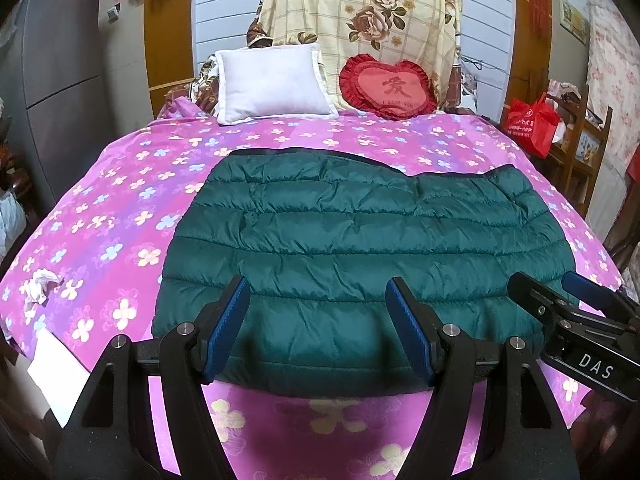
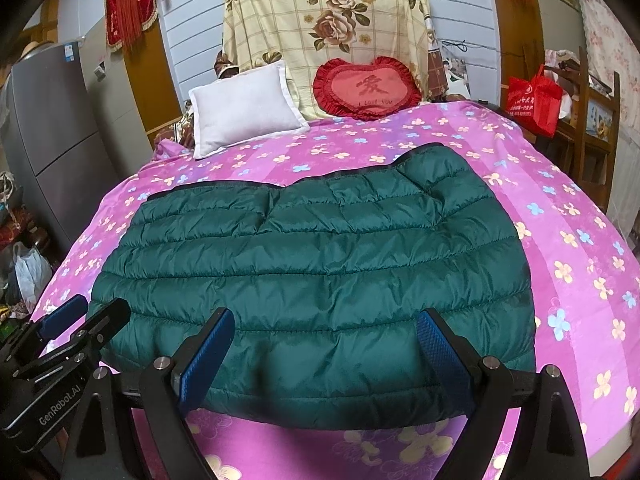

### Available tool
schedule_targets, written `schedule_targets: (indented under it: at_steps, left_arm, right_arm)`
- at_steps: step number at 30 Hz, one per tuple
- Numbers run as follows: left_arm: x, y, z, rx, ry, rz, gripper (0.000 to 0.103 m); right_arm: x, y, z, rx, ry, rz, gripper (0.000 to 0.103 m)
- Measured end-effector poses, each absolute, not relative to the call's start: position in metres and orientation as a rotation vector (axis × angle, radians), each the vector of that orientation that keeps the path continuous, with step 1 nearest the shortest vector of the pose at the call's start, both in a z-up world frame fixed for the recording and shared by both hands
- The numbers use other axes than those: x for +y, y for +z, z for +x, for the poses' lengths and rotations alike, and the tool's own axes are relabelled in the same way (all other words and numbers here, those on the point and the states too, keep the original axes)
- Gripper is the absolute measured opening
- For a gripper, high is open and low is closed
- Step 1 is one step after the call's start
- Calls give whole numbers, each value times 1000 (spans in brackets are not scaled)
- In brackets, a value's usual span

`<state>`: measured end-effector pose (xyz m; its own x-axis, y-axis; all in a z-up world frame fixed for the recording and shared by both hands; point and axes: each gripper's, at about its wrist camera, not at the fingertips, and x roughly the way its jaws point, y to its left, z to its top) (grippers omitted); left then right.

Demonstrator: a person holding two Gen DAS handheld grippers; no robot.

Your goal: Fold large clothes

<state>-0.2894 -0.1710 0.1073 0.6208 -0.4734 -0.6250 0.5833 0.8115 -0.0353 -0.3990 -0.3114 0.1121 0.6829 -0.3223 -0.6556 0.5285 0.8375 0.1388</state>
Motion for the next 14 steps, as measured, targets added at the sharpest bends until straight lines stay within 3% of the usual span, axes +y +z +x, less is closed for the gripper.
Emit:
schedule_targets:
  at_steps: [14]
  left_arm:
    - [-173, 107, -286, 674, -619, 178, 71]
  right_arm:
    - [-314, 108, -397, 672, -480, 345, 91]
